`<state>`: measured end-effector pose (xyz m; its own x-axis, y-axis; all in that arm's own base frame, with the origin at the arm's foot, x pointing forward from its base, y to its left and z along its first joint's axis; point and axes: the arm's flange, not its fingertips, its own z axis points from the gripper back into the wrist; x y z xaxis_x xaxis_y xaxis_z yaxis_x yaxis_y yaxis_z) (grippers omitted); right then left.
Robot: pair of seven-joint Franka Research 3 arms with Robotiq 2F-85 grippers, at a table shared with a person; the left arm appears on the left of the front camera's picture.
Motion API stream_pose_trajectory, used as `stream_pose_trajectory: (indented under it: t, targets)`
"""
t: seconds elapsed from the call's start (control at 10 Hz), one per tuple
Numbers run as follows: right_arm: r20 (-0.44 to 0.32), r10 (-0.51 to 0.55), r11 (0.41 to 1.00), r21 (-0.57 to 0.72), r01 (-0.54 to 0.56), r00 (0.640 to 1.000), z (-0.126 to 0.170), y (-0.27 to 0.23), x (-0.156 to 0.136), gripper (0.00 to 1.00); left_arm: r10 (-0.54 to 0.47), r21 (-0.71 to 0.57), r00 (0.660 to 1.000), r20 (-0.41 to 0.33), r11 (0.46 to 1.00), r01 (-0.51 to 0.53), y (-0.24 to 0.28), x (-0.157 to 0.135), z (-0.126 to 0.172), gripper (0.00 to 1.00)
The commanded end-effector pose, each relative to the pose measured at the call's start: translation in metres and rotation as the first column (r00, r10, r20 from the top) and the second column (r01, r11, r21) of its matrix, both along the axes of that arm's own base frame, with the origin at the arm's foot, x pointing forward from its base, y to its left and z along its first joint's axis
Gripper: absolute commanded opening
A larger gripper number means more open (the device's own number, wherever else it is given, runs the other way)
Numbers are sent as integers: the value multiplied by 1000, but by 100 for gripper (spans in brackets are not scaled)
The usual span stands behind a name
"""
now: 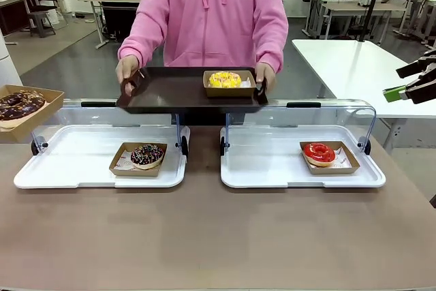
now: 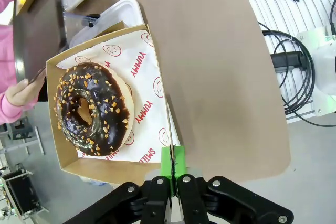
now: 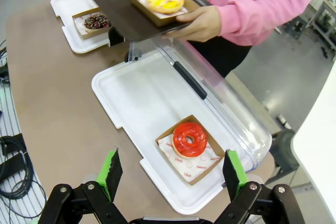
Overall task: Provide the desired donut to the person.
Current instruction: Place the picked Paper togo box onto the Handle tray extended by the person.
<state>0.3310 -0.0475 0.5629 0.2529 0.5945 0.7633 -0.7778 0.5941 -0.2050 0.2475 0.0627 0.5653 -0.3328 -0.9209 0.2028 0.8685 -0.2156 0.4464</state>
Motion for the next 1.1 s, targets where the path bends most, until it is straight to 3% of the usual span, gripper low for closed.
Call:
stream_pose_trajectory:
  t: [0.0,1.0]
  targets:
    - [-4,-4,1000,-5,4,1000,-1,0,1,100,18,5,1000,8,1000,-18,0,0,-1,0]
    - [-4,-4,1000,-5,4,1000,-1,0,1,100,18,5,1000,8,1000,-18,0,0,-1,0]
